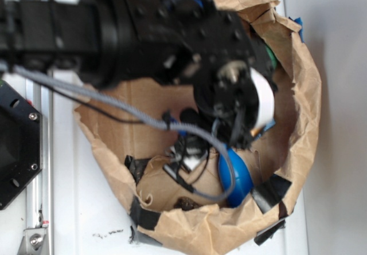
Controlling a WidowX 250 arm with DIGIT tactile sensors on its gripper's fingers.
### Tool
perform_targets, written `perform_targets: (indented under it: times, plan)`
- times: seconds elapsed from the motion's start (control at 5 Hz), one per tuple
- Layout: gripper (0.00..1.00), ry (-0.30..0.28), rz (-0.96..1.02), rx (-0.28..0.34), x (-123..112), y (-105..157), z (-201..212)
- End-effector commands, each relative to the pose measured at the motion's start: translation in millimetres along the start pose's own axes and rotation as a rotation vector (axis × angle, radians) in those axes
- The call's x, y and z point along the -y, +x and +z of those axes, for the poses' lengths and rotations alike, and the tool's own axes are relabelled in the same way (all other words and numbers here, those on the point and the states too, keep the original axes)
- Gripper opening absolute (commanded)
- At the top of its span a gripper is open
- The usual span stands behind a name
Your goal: Grab the blue bottle.
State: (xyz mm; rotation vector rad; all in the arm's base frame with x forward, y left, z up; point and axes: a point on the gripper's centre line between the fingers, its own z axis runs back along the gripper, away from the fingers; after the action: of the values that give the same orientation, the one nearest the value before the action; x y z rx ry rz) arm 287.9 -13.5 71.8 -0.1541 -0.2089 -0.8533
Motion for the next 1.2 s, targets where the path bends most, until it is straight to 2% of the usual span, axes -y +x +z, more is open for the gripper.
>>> perform_targets:
  times: [0.0, 0.4, 0.6, 0.8, 1.0]
  plan:
    - [1.0, 0.059, -0.065, 0.067, 14.5, 39.0, -25.1]
    - [1.0, 0.004, -0.1, 0.073, 25.8, 42.3, -41.8]
    - [0.0, -0.008, -0.084, 0.078, 25.4, 39.8, -43.7]
    - [0.0, -0.031, -0.071, 0.086, 24.4, 37.8, -42.8]
    - [0.0, 0.029, -0.035, 0.051, 23.9, 36.0, -16.2]
